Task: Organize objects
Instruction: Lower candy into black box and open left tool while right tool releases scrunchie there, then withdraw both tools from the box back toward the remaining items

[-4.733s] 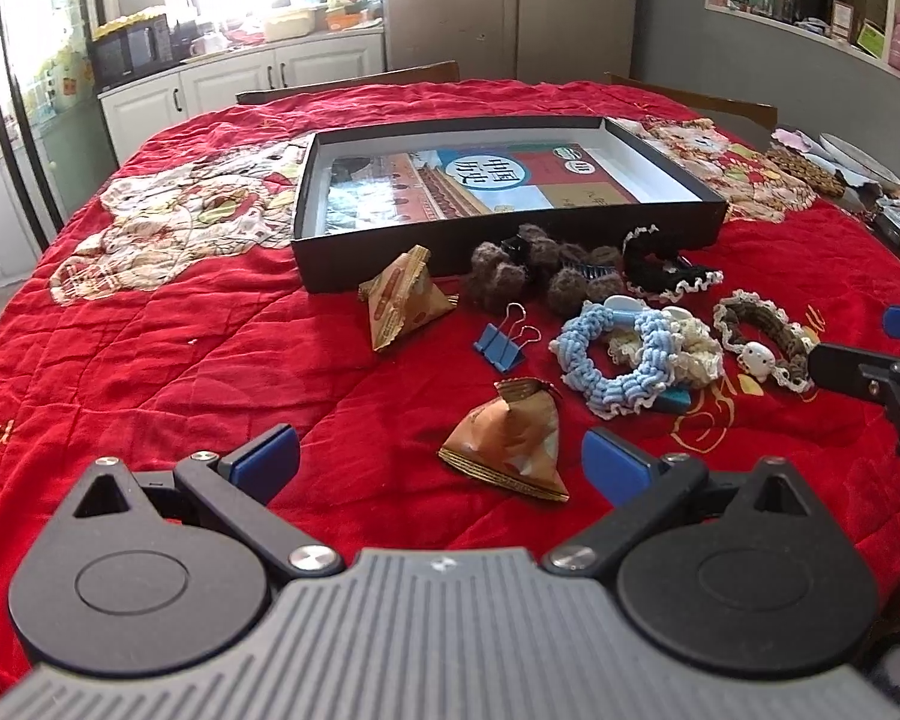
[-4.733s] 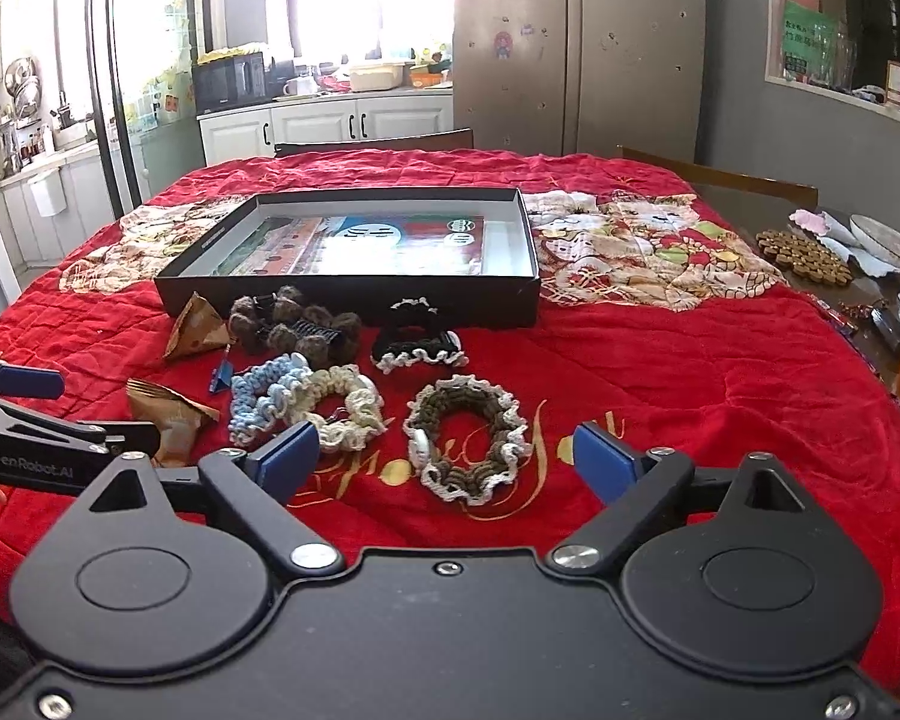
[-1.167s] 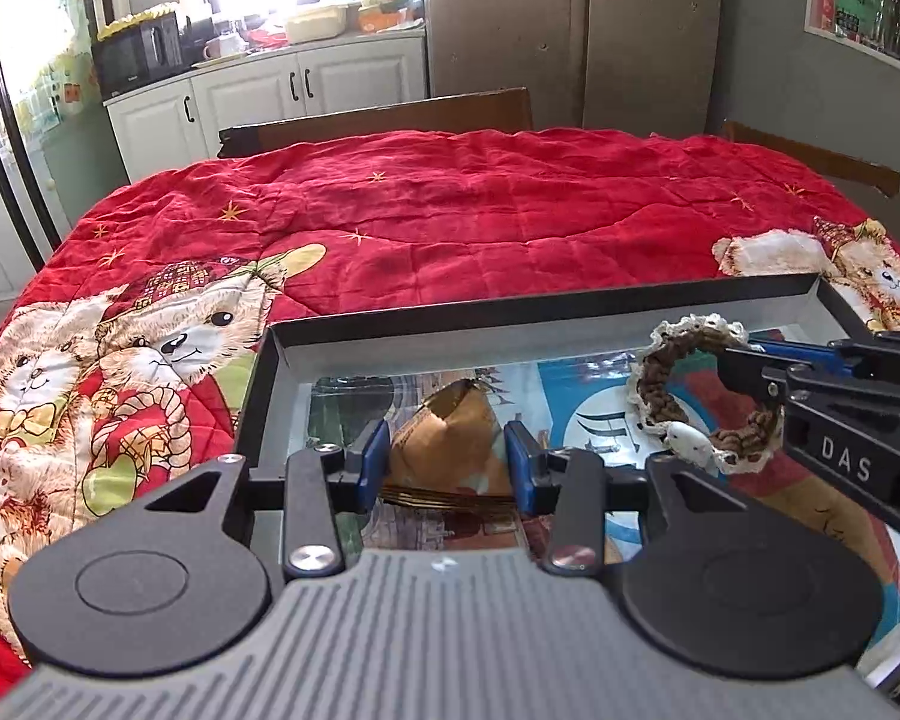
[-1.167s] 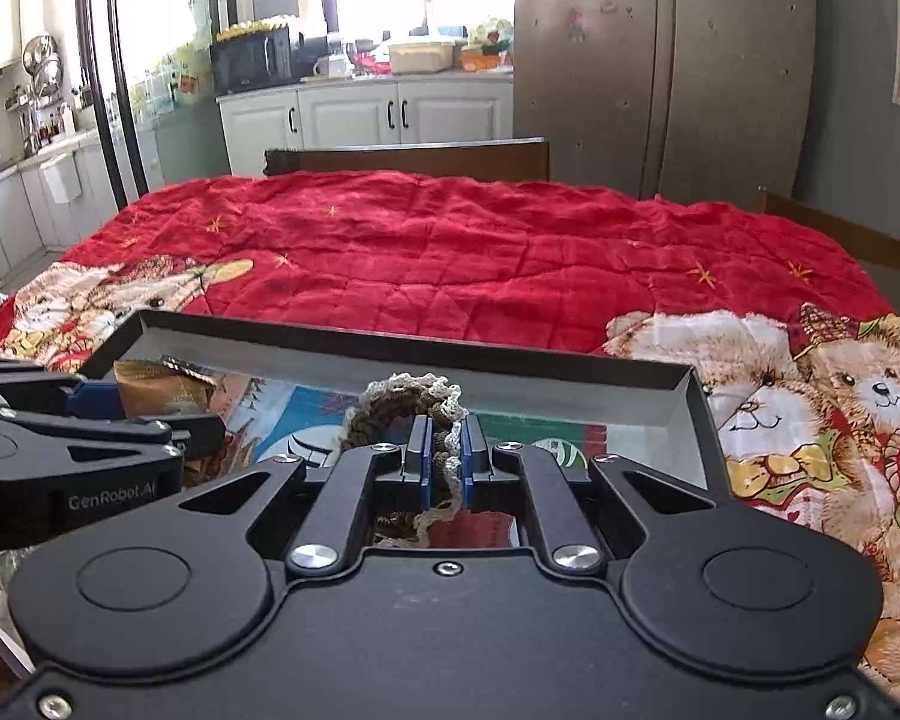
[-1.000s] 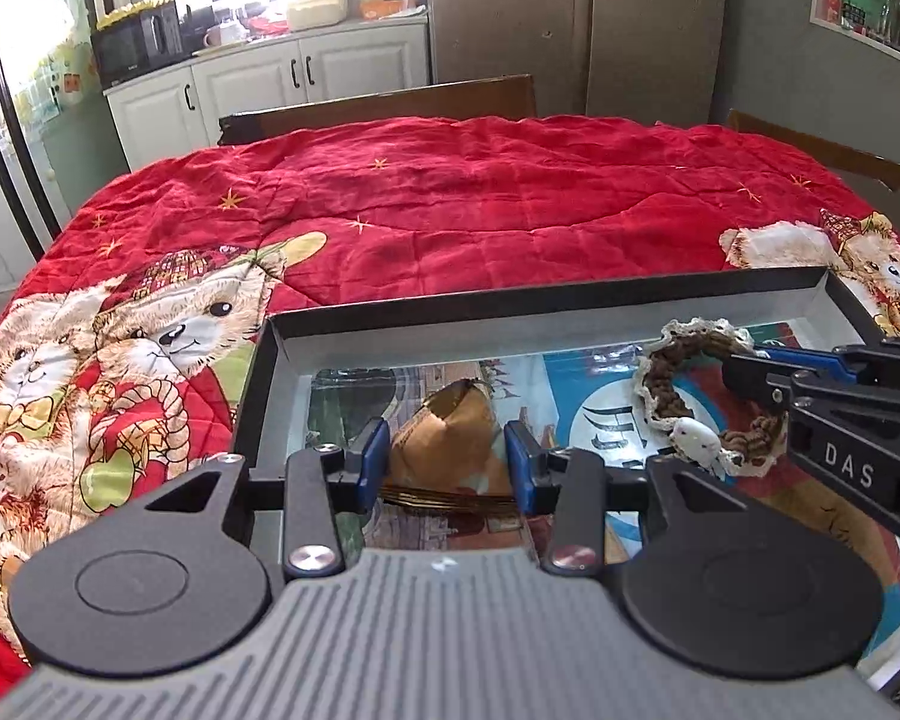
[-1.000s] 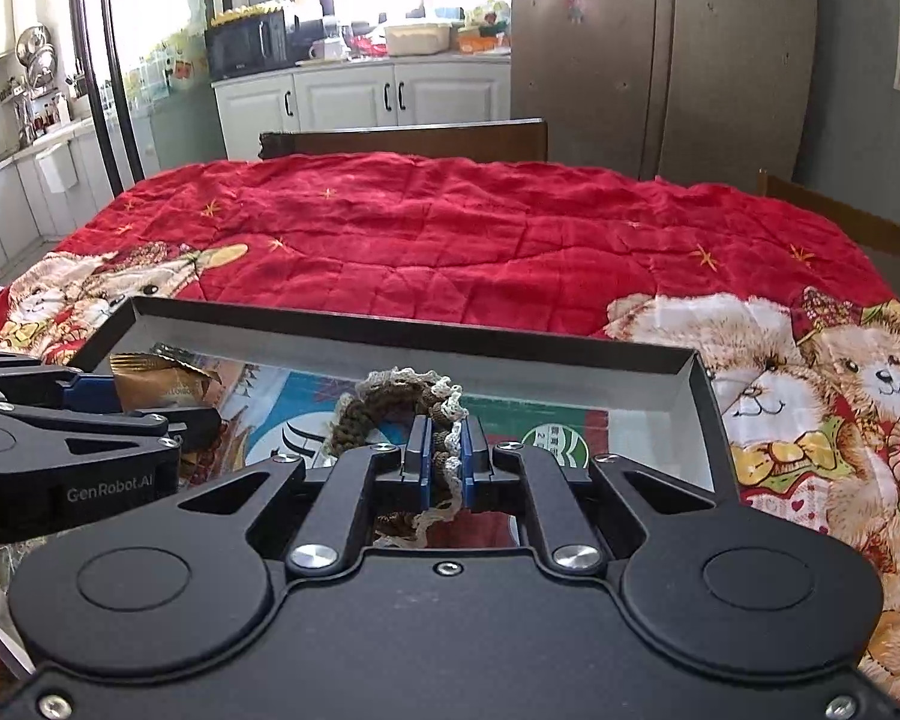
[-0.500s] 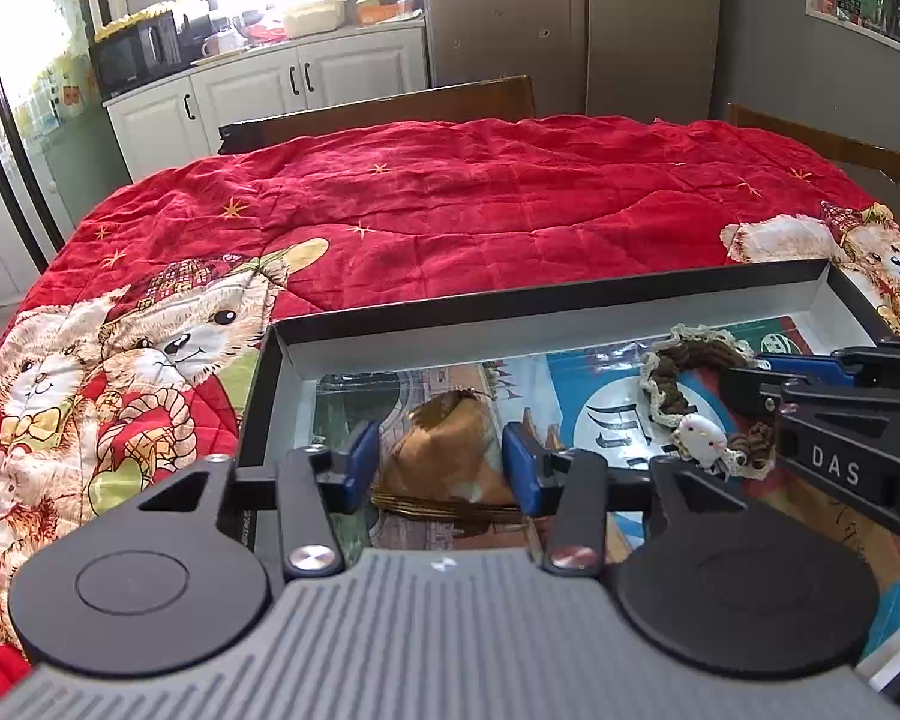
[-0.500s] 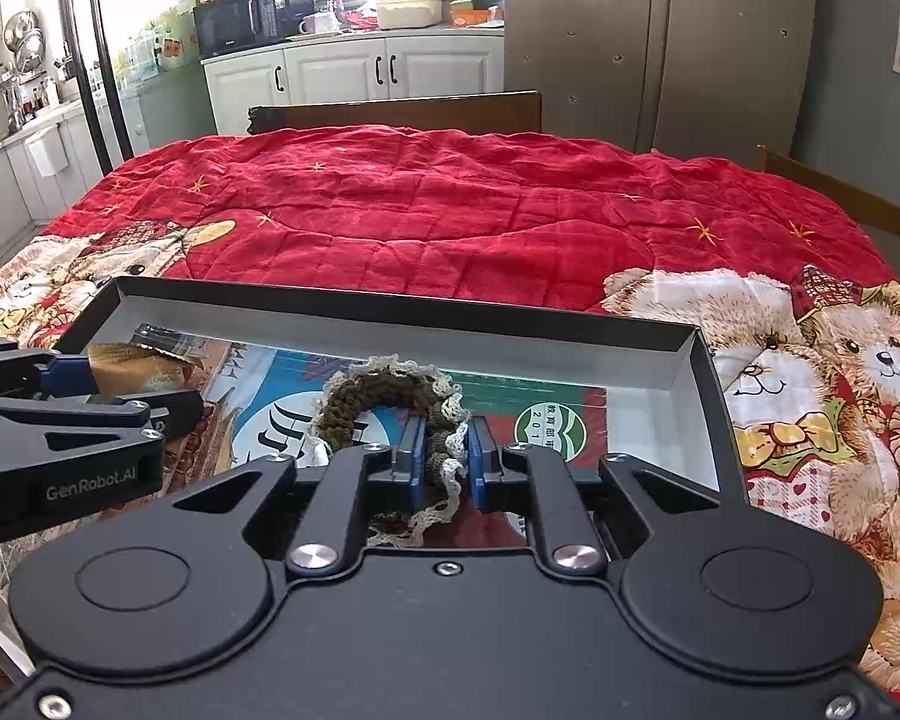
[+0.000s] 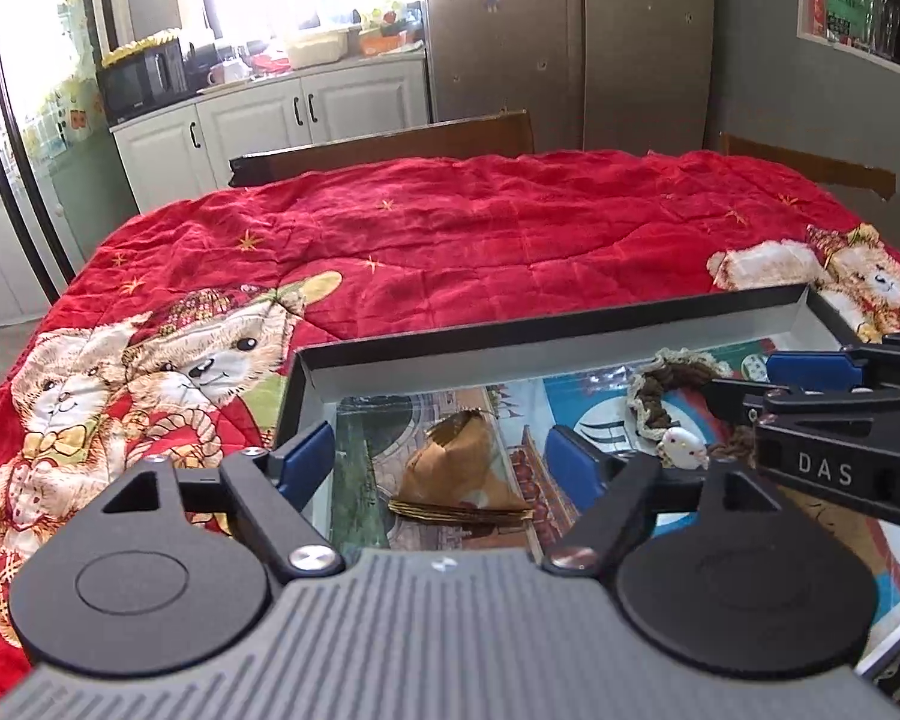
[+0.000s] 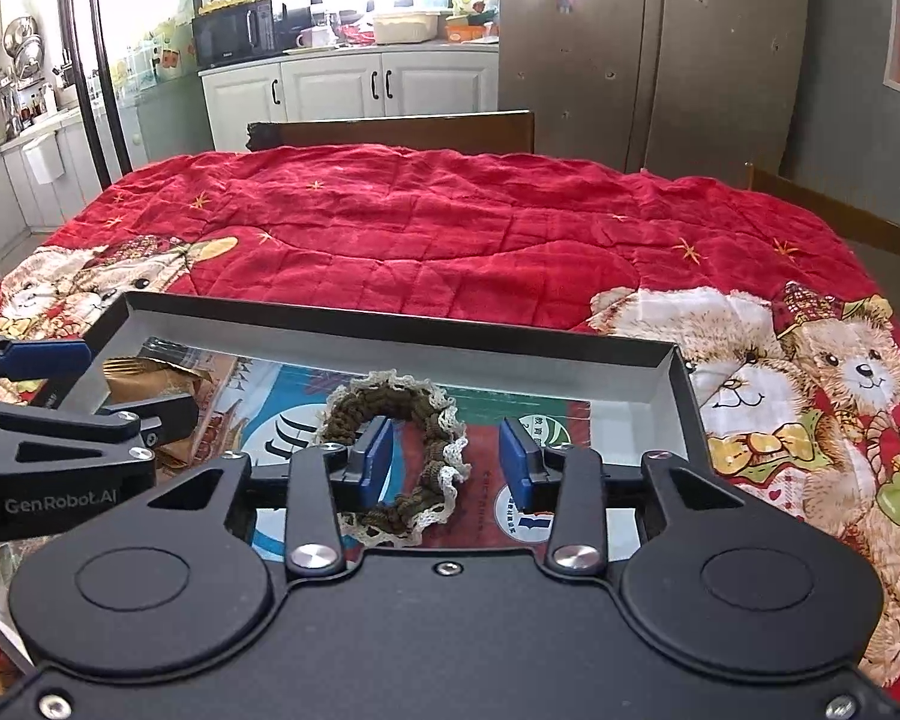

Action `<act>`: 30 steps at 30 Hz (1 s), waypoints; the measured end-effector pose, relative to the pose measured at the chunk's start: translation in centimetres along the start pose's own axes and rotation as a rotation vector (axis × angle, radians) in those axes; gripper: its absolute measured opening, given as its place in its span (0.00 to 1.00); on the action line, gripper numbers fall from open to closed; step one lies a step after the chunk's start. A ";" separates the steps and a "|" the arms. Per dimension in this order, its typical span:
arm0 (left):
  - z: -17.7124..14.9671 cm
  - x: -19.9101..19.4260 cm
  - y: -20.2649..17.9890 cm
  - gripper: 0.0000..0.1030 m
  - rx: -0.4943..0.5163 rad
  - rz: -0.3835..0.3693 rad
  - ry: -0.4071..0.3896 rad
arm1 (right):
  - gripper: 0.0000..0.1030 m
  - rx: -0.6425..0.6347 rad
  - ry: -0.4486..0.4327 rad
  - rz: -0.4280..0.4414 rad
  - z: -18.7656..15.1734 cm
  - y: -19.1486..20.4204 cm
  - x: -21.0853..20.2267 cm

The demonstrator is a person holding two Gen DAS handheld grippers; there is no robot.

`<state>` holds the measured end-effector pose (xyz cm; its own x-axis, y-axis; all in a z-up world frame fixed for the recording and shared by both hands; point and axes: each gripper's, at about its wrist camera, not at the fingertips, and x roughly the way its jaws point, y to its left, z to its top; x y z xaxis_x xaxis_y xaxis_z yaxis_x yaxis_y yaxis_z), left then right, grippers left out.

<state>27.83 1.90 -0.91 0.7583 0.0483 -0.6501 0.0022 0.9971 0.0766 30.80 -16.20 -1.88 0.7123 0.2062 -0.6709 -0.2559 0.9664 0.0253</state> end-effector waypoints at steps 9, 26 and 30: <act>-0.2 -2.4 0.1 0.86 0.008 -0.002 -0.039 | 0.38 -0.018 -0.017 0.009 -0.5 0.2 -2.0; -2.0 -6.5 0.5 0.86 0.041 -0.013 -0.075 | 0.38 -0.049 -0.065 0.041 -2.1 0.3 -7.3; -2.7 -7.9 0.6 0.86 0.062 -0.025 -0.086 | 0.38 -0.051 -0.069 0.051 -2.8 0.4 -8.7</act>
<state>20.06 2.27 2.19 0.8108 0.0151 -0.5852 0.0603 0.9922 0.1091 22.66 -18.05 1.92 0.7406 0.2666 -0.6168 -0.3245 0.9457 0.0191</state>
